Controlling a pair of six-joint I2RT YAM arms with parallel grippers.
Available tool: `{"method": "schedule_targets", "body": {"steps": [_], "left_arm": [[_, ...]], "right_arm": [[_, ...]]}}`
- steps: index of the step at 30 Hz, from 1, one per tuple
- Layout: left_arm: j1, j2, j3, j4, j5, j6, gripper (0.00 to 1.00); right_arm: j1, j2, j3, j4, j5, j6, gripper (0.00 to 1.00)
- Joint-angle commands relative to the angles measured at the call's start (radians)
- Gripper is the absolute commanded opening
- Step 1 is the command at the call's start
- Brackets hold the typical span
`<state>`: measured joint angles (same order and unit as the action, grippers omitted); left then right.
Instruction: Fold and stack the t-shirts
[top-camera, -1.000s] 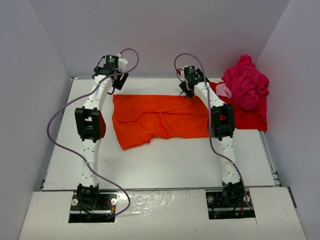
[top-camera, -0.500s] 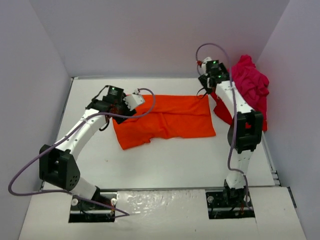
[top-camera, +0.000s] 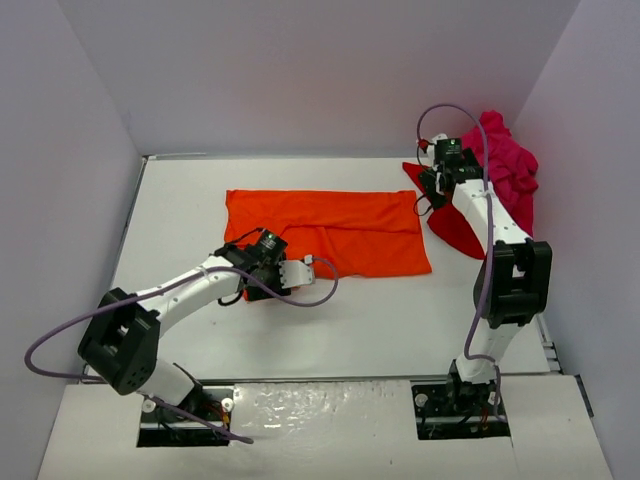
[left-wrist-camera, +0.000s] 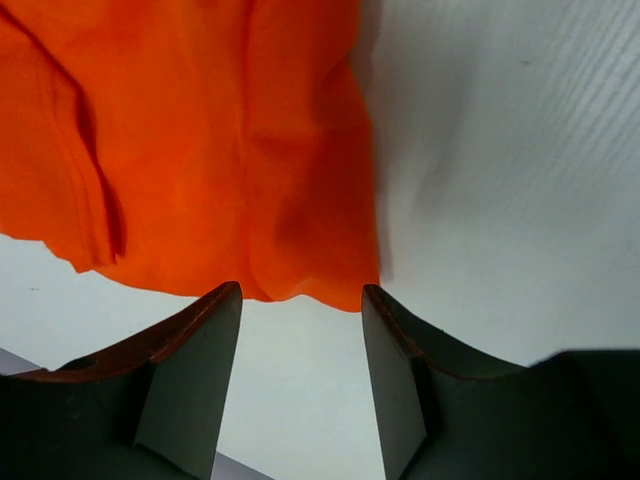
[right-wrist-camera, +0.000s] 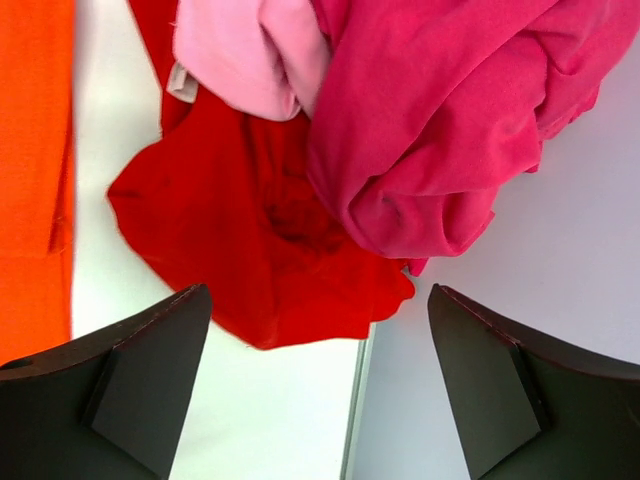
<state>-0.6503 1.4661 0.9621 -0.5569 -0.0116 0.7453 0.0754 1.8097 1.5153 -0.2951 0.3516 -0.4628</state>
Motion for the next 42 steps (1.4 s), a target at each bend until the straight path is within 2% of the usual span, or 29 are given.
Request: {"method": "schedule_targets", "body": {"steps": [1, 10, 11, 12, 14, 15, 16, 21, 23, 24, 29, 33, 35, 36, 37, 40, 42], "left_arm": [[-0.049, -0.022, -0.056, 0.087, -0.071, 0.022, 0.48], [-0.047, 0.116, -0.089, 0.228, -0.169, 0.032, 0.48], [-0.046, 0.134, -0.085, 0.245, -0.183, 0.032, 0.44], [-0.042, 0.157, -0.078, 0.254, -0.199, 0.032, 0.35], [-0.030, 0.192, -0.068, 0.284, -0.223, 0.031, 0.09], [-0.017, 0.203, -0.063, 0.288, -0.226, 0.029, 0.00], [-0.010, 0.204, -0.055, 0.280, -0.216, 0.028, 0.00], [0.001, 0.085, 0.024, 0.087, -0.072, 0.069, 0.00], [0.001, 0.008, 0.093, -0.050, -0.014, 0.079, 0.00], [0.001, -0.007, 0.133, -0.141, 0.005, 0.082, 0.00], [0.004, -0.044, 0.344, -0.399, 0.139, 0.085, 0.00], [0.053, -0.017, 0.452, -0.461, 0.224, 0.092, 0.00], [0.085, 0.034, 0.469, -0.449, 0.232, 0.086, 0.03], [0.100, 0.066, 0.473, -0.443, 0.230, 0.083, 0.10], [0.106, 0.077, 0.476, -0.438, 0.226, 0.079, 0.12], [0.137, 0.145, 0.464, -0.374, 0.208, 0.053, 0.48], [0.158, 0.136, 0.393, -0.274, 0.172, 0.031, 0.58]], "right_arm": [[-0.004, -0.077, -0.025, 0.031, -0.017, 0.042, 0.87], [0.001, -0.076, -0.037, 0.029, -0.035, 0.064, 0.88], [0.000, -0.077, -0.041, 0.028, -0.037, 0.063, 0.88], [0.001, -0.078, -0.045, 0.028, -0.038, 0.062, 0.88], [0.001, -0.081, -0.049, 0.030, -0.040, 0.061, 0.88], [0.001, -0.081, -0.052, 0.028, -0.040, 0.062, 0.88], [0.001, -0.080, -0.055, 0.028, -0.044, 0.063, 0.88], [0.002, -0.074, -0.066, 0.029, -0.049, 0.055, 0.87], [0.003, -0.066, -0.066, 0.030, -0.048, 0.050, 0.87], [0.003, -0.060, -0.064, 0.030, -0.049, 0.050, 0.87], [0.006, -0.038, -0.061, 0.029, -0.054, 0.053, 0.87], [0.010, -0.017, -0.054, 0.028, -0.052, 0.064, 0.87], [0.016, -0.014, -0.054, 0.028, -0.049, 0.067, 0.88], [0.022, -0.016, -0.059, 0.027, -0.045, 0.064, 0.88], [0.027, -0.016, -0.061, 0.028, -0.043, 0.062, 0.88], [0.034, -0.029, -0.084, 0.029, -0.027, 0.043, 0.89], [0.034, -0.030, -0.095, 0.031, -0.019, 0.035, 0.89]]}}
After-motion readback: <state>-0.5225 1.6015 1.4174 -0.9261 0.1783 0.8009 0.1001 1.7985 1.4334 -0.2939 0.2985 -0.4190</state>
